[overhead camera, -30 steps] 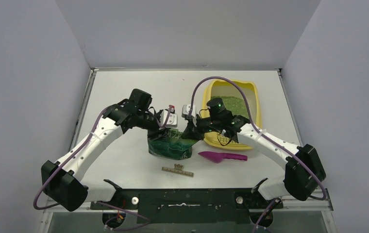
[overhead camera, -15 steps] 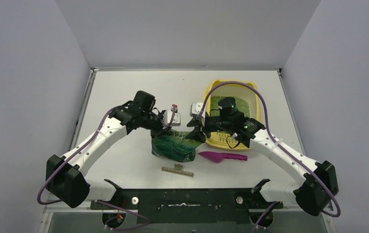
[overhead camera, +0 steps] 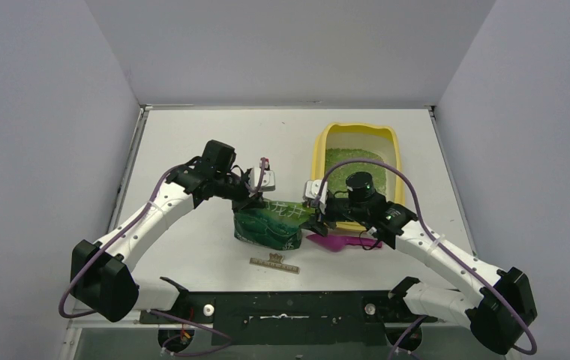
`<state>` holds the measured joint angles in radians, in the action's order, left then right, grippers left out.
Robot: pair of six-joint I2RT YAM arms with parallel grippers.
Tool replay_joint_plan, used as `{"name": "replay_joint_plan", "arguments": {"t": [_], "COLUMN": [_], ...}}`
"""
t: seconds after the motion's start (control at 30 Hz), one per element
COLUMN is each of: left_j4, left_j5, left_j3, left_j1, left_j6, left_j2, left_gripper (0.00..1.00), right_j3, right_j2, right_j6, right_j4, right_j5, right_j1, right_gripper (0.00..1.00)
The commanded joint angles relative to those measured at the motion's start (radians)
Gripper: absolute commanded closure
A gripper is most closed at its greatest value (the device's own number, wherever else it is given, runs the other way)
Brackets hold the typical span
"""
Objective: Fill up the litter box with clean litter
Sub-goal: Close the cat litter bag at the center of the board.
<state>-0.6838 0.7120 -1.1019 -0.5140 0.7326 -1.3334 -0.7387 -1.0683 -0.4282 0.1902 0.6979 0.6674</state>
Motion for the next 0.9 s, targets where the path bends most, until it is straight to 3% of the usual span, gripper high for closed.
{"name": "replay_joint_plan", "arguments": {"t": [0.0, 0.1, 0.3, 0.43, 0.67, 0.87], "left_j4": [0.011, 0.012, 0.002, -0.009, -0.054, -0.068], "left_j5": [0.013, 0.009, 0.007, -0.020, -0.101, -0.136], "left_j3": [-0.004, -0.005, -0.006, 0.003, 0.019, 0.050], "left_j1": [0.017, 0.021, 0.031, 0.038, 0.083, 0.107], "left_j6": [-0.001, -0.002, -0.001, 0.007, 0.019, 0.027], "left_j2": [0.022, 0.026, 0.037, 0.054, 0.114, 0.140], "left_gripper": [1.00, 1.00, 1.00, 1.00, 1.00, 1.00], "right_j3": [-0.048, -0.072, -0.111, -0.191, -0.418, -0.532], "right_j2": [-0.014, -0.058, -0.109, -0.123, -0.172, -0.289], "right_j6": [-0.084, -0.089, -0.054, -0.058, 0.020, 0.052], "right_j4": [0.007, 0.045, 0.046, 0.082, 0.187, 0.309], "right_j5": [-0.042, -0.016, -0.031, 0.030, 0.216, 0.181], "right_j1": [0.000, 0.000, 0.000, -0.018, -0.071, -0.092], "right_gripper": [0.47, 0.60, 0.64, 1.00, 1.00, 1.00]}}
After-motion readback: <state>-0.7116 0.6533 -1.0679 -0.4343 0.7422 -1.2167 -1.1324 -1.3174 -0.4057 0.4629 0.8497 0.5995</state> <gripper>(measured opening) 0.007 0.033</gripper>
